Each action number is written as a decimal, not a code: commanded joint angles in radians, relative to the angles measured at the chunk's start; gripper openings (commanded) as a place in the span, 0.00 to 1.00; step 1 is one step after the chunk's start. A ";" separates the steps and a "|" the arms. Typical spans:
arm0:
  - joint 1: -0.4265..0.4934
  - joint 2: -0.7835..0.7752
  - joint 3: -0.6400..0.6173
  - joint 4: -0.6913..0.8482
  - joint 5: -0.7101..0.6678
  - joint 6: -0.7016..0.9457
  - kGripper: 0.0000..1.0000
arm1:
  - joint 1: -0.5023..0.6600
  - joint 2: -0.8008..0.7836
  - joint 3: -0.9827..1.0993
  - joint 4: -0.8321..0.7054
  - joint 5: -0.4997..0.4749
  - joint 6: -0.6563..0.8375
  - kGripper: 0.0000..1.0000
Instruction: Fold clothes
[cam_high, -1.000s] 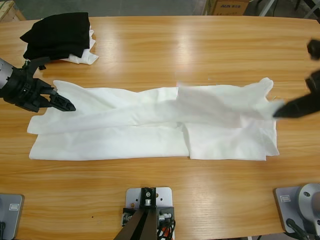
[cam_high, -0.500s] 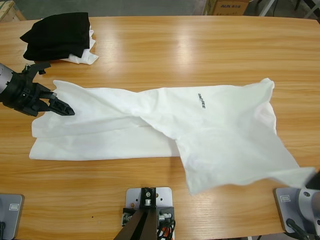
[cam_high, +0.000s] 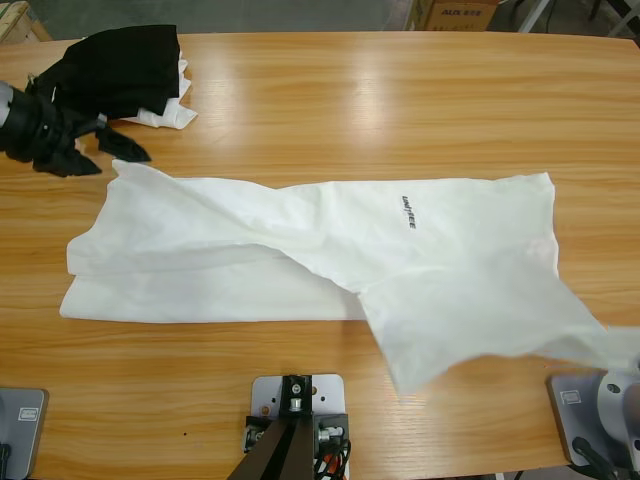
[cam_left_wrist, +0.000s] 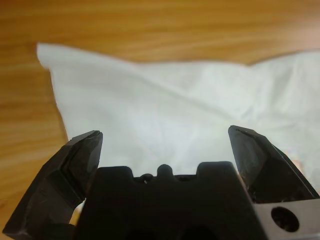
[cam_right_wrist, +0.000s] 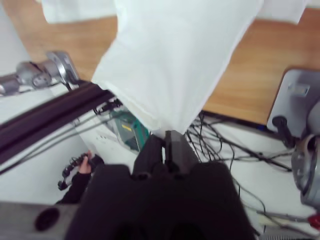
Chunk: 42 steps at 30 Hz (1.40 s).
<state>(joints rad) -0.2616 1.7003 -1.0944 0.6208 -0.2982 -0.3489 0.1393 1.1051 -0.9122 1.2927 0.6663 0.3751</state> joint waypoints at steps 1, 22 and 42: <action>-0.043 0.071 0.004 -0.043 -0.009 -0.029 0.98 | -0.043 0.058 -0.070 -0.154 -0.011 -0.012 0.00; -0.065 -0.188 0.224 -0.011 -0.002 0.008 0.98 | -0.107 0.373 -0.369 -0.644 0.095 -0.030 0.00; -0.065 -0.282 0.355 -0.016 -0.002 0.001 0.98 | -0.228 1.189 -0.939 -0.878 0.147 0.003 0.77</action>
<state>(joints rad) -0.3158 1.4369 -0.7687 0.6016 -0.2996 -0.3476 -0.0677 2.0977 -1.7554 0.4173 0.8449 0.3535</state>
